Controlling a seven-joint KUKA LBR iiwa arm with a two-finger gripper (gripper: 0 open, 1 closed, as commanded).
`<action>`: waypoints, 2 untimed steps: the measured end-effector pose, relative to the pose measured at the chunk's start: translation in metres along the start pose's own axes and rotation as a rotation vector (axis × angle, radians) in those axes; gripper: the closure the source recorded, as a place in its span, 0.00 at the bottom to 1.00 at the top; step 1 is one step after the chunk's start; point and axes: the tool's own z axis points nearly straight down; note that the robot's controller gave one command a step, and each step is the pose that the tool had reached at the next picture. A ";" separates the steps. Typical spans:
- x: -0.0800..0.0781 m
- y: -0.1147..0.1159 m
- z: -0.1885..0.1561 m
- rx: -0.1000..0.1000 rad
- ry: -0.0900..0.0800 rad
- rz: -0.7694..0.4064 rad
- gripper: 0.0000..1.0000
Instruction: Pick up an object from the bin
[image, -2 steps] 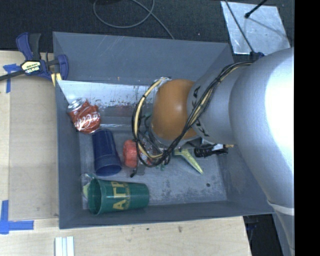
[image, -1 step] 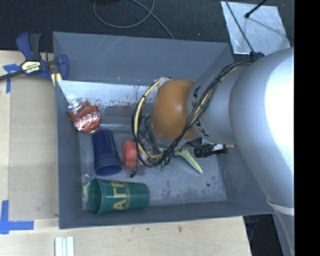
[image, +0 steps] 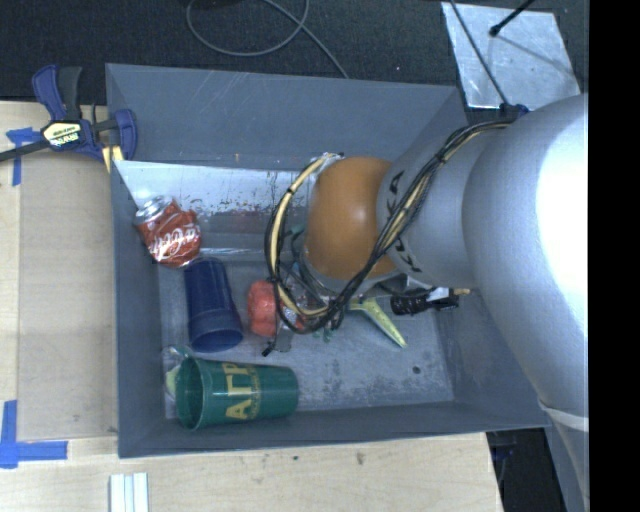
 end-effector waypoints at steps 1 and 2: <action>0.000 0.000 -0.019 -0.001 -0.001 0.001 1.00; -0.002 0.000 -0.032 -0.003 -0.008 0.001 1.00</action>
Offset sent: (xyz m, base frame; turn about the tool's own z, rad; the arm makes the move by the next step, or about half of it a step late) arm 0.0000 0.0001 0.0440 0.0000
